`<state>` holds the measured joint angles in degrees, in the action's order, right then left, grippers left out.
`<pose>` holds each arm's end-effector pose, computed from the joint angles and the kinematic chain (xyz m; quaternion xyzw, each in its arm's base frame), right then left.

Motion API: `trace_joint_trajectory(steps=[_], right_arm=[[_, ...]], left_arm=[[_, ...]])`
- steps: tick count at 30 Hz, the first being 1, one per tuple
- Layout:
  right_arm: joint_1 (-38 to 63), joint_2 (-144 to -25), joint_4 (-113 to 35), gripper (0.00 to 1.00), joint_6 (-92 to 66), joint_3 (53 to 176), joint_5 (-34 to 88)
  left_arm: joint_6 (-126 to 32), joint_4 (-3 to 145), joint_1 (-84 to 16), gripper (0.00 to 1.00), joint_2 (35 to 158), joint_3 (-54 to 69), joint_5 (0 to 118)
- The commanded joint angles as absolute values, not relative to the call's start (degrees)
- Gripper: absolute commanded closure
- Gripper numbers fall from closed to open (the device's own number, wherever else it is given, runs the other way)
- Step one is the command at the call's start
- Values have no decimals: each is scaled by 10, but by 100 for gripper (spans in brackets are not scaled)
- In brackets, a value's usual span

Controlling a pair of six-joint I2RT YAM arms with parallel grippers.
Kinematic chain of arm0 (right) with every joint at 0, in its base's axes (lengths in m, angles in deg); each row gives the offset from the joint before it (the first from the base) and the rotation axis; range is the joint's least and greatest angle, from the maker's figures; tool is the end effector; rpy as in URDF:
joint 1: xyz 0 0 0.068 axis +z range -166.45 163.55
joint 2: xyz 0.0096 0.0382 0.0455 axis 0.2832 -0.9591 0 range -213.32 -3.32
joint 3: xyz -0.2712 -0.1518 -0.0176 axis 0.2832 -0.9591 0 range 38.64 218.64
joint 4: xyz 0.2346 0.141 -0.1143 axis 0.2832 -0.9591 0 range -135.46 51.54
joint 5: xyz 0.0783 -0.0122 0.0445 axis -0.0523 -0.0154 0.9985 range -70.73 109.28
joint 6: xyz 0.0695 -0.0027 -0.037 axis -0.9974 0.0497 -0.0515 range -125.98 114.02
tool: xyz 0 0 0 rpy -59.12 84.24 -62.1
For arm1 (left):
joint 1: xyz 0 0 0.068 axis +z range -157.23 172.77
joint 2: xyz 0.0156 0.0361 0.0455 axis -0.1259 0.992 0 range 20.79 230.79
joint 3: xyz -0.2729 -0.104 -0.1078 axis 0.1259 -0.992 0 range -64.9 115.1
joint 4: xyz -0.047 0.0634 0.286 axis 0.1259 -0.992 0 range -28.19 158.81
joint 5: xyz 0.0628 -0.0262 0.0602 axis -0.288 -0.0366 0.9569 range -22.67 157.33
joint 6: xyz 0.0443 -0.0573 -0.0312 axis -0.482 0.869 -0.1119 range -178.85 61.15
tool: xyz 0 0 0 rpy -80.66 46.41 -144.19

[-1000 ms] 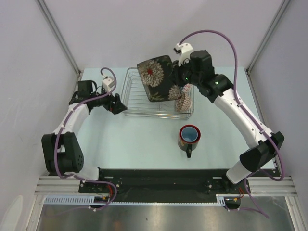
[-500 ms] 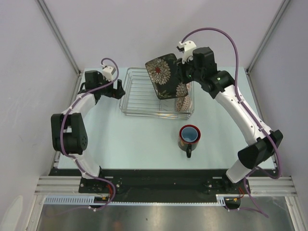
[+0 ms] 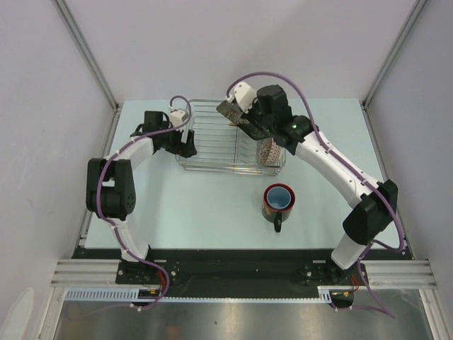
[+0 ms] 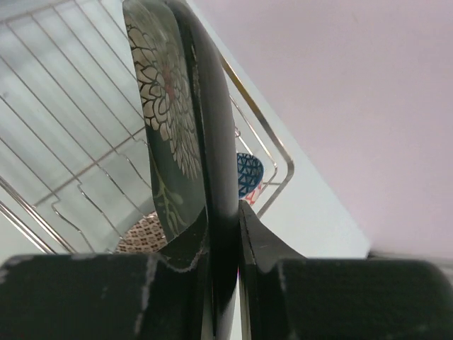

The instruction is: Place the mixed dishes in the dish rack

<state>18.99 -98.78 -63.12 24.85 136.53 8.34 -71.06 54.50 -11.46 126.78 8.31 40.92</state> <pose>0.3807 0.2553 0.4344 -0.4073 0.7211 -0.0567 0.5576 0.4615 -0.0643 0.2044 0.2122 0.8848 -0.1873 0.3700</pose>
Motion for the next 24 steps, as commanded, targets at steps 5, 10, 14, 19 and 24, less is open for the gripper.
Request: trace_joint_trajectory(steps=[5,10,14,19,24], right_arm=[[225,-945,-438,100,481,1306,45],[225,-933,-433,100,530,1286,47],[221,-921,-447,100,537,1282,55],[221,-910,-452,100,542,1273,59],[221,-904,-460,100,529,1268,69]], left_arm=[[-766,479,-121,0,1238,75,358],[-791,455,-129,0,1219,44,332],[-806,445,-130,0,1198,12,324],[-823,438,-133,0,1172,-12,325],[-846,420,-134,0,1150,-30,310]])
